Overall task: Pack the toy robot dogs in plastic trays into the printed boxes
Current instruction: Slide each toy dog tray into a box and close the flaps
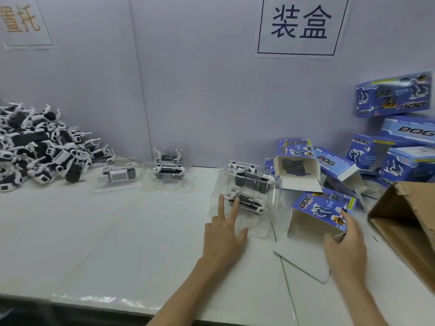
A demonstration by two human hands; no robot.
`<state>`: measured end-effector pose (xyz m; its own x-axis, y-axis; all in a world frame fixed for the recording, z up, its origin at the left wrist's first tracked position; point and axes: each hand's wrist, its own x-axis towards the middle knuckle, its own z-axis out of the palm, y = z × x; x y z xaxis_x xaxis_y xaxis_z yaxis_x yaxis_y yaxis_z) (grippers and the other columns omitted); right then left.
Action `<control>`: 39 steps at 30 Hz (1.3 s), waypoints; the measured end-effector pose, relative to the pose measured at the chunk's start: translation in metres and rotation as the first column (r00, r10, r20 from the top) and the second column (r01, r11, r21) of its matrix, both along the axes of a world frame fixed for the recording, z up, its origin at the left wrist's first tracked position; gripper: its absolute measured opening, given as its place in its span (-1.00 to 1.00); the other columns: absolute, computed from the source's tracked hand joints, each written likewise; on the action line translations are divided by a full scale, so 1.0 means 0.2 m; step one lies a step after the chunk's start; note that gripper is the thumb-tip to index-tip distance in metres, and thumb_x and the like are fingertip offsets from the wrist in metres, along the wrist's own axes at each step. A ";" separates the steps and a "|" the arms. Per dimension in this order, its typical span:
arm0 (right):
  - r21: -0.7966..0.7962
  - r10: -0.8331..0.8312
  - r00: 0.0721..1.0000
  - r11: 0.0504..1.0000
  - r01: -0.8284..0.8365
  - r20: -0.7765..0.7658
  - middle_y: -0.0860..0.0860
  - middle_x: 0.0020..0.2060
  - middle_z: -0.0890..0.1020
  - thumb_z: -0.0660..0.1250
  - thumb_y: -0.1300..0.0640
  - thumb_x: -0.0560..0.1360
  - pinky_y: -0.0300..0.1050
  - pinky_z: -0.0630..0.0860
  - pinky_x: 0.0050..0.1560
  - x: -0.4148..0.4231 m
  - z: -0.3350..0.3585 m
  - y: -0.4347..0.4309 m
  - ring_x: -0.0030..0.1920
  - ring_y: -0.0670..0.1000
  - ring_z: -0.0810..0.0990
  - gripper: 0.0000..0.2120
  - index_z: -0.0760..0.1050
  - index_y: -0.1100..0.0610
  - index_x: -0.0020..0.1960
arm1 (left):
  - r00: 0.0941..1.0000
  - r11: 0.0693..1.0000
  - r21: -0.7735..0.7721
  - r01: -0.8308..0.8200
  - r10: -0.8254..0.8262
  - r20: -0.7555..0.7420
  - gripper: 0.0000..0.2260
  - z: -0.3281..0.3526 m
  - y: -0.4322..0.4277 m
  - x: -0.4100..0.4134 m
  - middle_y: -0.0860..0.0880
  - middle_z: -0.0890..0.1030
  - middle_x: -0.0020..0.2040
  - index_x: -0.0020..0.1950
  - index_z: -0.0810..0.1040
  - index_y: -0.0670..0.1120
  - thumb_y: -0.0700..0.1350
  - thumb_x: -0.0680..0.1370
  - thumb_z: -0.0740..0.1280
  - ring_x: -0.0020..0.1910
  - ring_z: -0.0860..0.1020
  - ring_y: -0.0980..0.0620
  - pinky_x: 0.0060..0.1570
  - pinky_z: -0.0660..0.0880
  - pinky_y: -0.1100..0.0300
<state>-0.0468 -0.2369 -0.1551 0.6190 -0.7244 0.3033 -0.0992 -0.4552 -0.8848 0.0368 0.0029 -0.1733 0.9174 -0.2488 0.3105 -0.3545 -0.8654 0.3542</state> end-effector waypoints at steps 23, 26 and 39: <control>-0.191 0.322 0.840 0.946 -0.263 0.437 -0.36 0.07 0.59 0.26 0.13 0.61 -0.50 0.41 -0.18 -0.31 0.27 0.38 0.00 -0.32 0.59 -0.87 0.36 -0.02 0.12 | 0.910 0.581 -0.700 0.415 -0.273 0.313 -0.19 0.34 -0.01 -0.61 0.24 0.29 0.53 0.55 0.19 0.33 0.25 0.38 0.49 0.12 0.59 0.19 -0.09 0.54 0.37; -0.010 0.440 0.784 0.874 -0.486 0.438 -0.28 0.12 0.65 0.44 0.22 0.48 -0.41 0.50 -0.20 -0.31 0.27 0.37 0.07 -0.22 0.64 -0.72 0.39 -0.03 0.01 | 0.939 0.414 -0.844 0.341 -0.195 0.284 -0.48 0.33 0.03 -0.58 0.18 0.44 0.45 0.40 0.36 0.47 0.30 0.43 0.33 -0.13 0.60 0.16 -0.20 0.48 0.39; 0.184 0.472 0.775 0.791 -0.583 0.420 0.10 -0.20 0.67 0.52 0.13 0.24 -0.21 0.56 -0.26 -0.36 0.17 0.39 -0.25 -0.04 0.64 -0.84 0.60 0.17 -0.26 | 0.923 0.390 -0.882 0.266 0.160 0.349 -0.80 0.15 0.16 -0.57 0.08 0.63 -0.12 -0.13 0.71 0.12 0.09 0.28 0.52 -0.16 0.61 0.07 -0.22 0.52 0.30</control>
<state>-0.1191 -0.1593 -0.1203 0.8272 -0.3985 0.3961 0.4058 -0.0639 -0.9117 -0.0770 0.0339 -0.1436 0.6946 0.3318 0.6383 -0.6557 -0.0730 0.7515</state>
